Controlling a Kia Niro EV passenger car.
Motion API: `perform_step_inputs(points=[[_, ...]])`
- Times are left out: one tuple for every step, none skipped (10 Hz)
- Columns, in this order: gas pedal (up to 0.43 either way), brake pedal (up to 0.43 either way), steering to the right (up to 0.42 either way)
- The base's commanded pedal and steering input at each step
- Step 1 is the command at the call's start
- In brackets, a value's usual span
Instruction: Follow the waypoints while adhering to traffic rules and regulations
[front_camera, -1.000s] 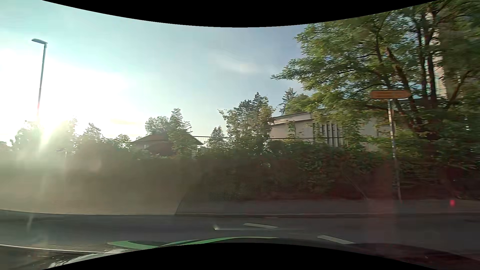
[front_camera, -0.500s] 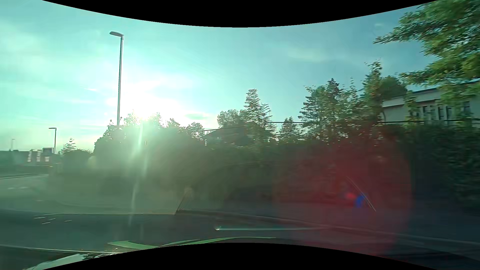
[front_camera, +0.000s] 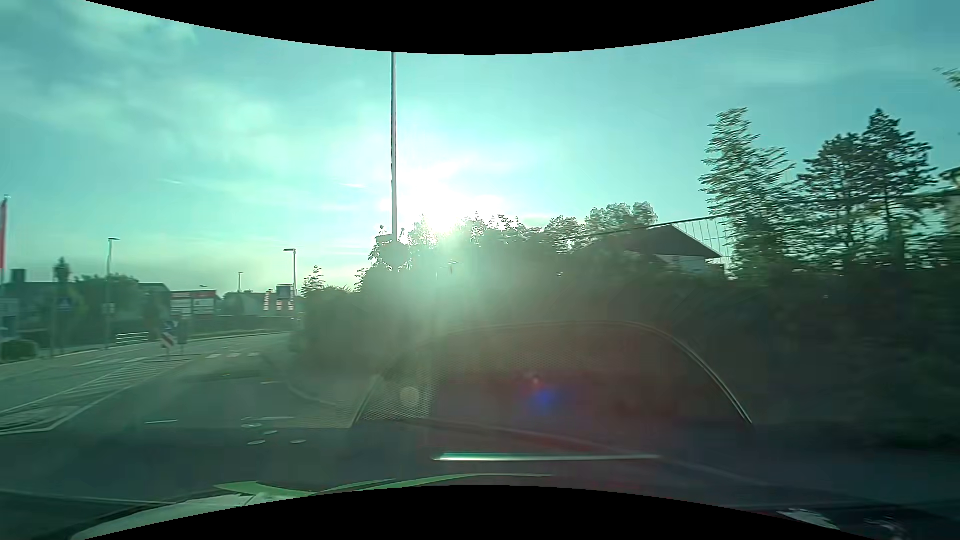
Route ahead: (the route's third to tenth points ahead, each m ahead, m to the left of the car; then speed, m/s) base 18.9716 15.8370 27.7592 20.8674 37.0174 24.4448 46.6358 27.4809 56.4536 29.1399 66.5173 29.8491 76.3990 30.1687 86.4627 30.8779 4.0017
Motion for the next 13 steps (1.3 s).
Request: perform_step_inputs(points=[[0.047, 0.000, -0.686], [0.047, 0.000, -0.658], [0.047, 0.000, -0.635], [0.047, 0.000, -0.619], [0.047, 0.000, -0.596], [0.047, 0.000, -0.564], [0.047, 0.000, -0.516], [0.047, 0.000, -0.463], [0.047, 0.000, -0.406], [0.047, 0.000, -0.335], [0.047, 0.000, -0.277], [0.059, 0.000, -0.233], [0.079, 0.000, -0.173]])
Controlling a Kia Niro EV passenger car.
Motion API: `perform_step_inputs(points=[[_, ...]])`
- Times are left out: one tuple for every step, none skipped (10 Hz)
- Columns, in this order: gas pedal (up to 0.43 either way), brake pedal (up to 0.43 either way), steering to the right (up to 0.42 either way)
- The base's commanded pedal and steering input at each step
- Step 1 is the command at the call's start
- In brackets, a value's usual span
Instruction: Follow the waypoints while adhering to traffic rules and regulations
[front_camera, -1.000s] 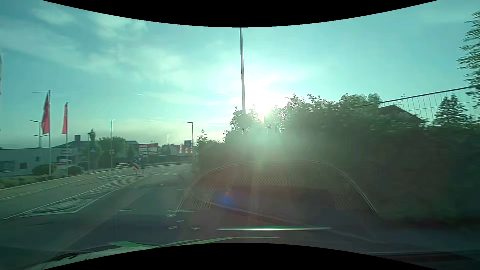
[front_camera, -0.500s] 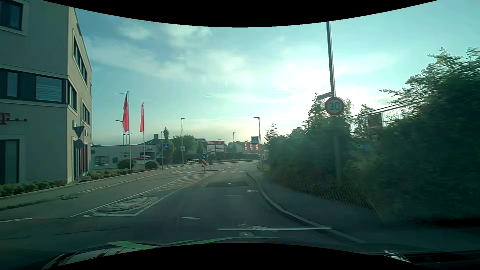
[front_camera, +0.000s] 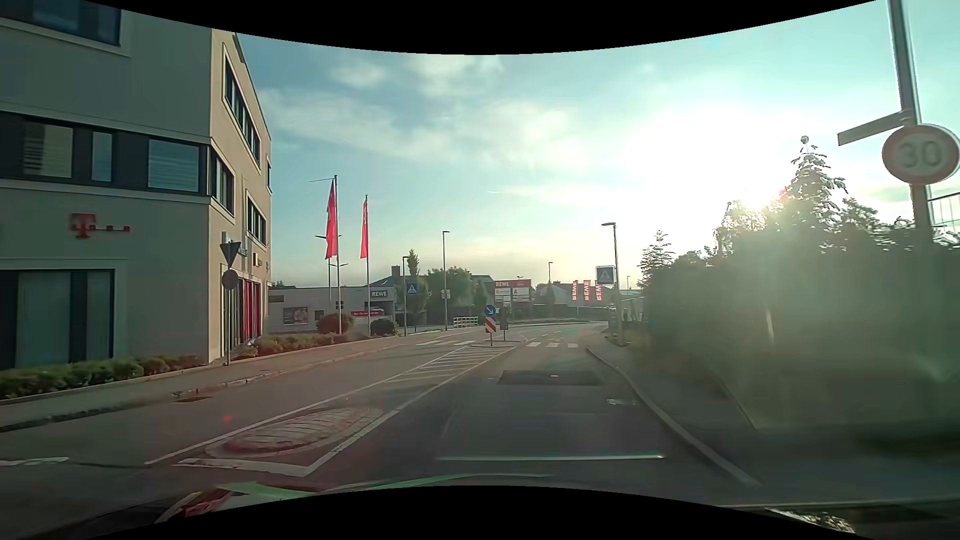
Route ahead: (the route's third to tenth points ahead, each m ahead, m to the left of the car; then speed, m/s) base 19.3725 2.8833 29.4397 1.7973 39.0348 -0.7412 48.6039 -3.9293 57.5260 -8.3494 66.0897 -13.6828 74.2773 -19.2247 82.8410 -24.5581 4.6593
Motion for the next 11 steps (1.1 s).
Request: perform_step_inputs(points=[[0.087, 0.000, -0.119], [0.098, 0.000, -0.083], [0.098, 0.000, -0.042], [0.118, 0.000, 0.000], [0.118, 0.000, 0.028], [0.118, 0.000, 0.061], [0.118, 0.000, 0.083], [0.118, 0.000, 0.095], [0.118, 0.000, 0.107], [0.118, 0.000, 0.111], [0.130, 0.000, 0.112]])
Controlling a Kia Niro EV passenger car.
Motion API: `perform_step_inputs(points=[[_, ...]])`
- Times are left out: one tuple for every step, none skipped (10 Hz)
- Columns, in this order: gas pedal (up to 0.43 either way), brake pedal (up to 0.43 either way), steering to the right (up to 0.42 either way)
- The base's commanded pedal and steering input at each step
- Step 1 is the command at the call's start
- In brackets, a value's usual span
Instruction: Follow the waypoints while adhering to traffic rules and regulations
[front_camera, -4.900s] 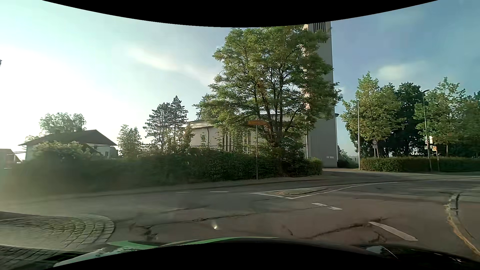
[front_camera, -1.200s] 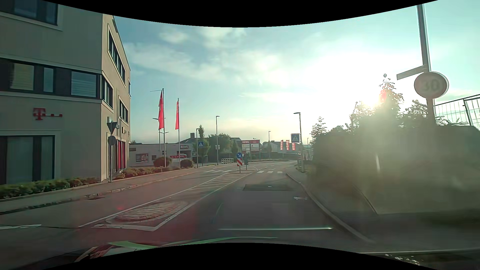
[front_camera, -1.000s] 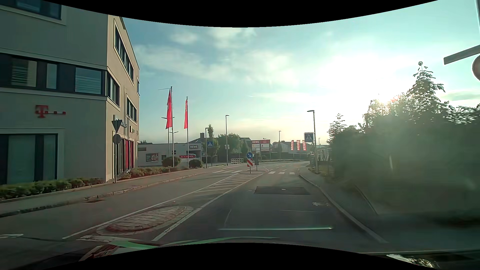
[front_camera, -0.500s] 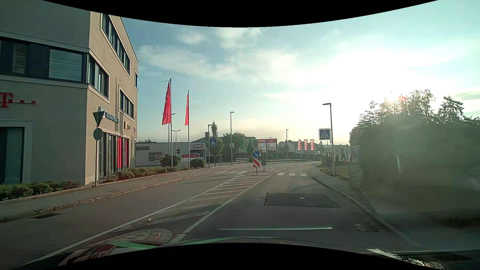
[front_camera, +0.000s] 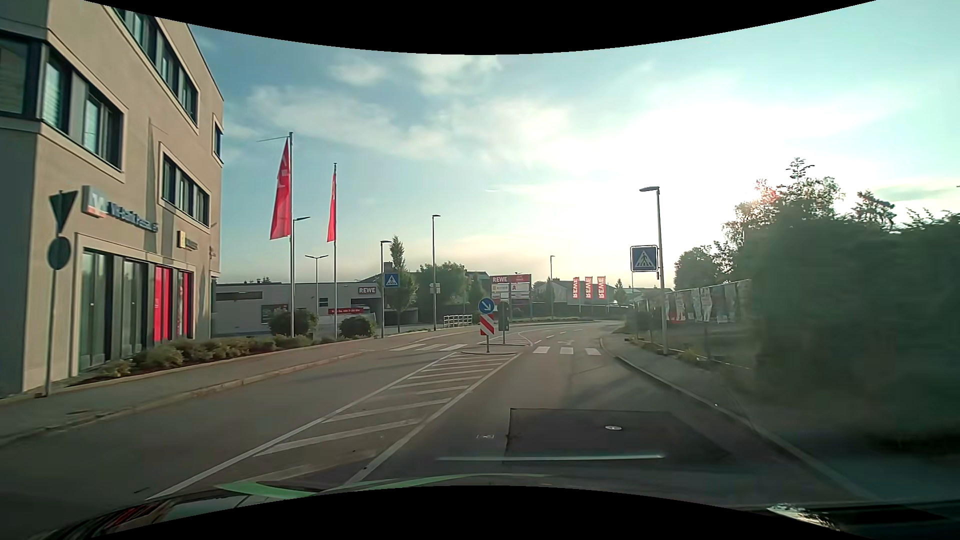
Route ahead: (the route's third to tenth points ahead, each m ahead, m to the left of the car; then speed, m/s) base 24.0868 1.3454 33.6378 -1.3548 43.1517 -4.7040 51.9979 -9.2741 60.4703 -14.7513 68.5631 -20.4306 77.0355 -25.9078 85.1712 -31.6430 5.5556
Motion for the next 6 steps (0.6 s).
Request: perform_step_inputs(points=[[0.130, 0.000, 0.111], [0.130, 0.000, 0.110], [0.130, 0.000, 0.105], [0.130, 0.000, 0.100], [0.130, 0.000, 0.093], [0.130, 0.000, 0.081]])
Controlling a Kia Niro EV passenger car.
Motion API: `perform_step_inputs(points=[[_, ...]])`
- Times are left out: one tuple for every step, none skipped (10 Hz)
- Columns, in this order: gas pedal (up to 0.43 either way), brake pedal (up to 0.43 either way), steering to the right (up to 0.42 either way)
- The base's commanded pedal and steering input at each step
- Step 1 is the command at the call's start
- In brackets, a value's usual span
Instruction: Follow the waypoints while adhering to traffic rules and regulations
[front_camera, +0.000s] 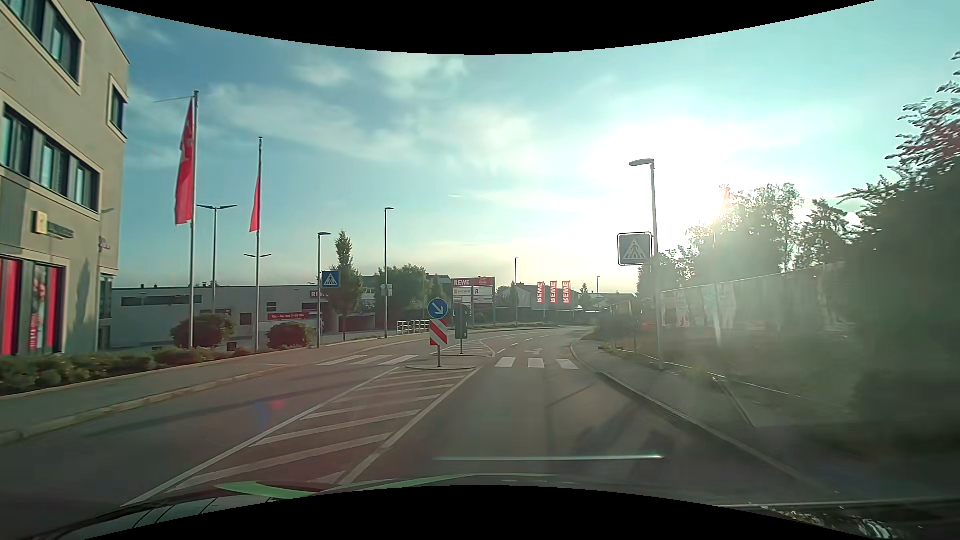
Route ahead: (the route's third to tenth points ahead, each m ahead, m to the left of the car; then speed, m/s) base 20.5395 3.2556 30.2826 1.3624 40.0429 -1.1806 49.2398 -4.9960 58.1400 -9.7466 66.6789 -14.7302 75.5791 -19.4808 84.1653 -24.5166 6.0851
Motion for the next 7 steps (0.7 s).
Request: perform_step_inputs(points=[[0.130, 0.000, 0.070], [0.130, 0.000, 0.056], [0.130, 0.000, 0.047], [0.130, 0.000, 0.040], [0.130, 0.000, 0.035], [0.130, 0.000, 0.029], [0.130, 0.000, 0.025]])
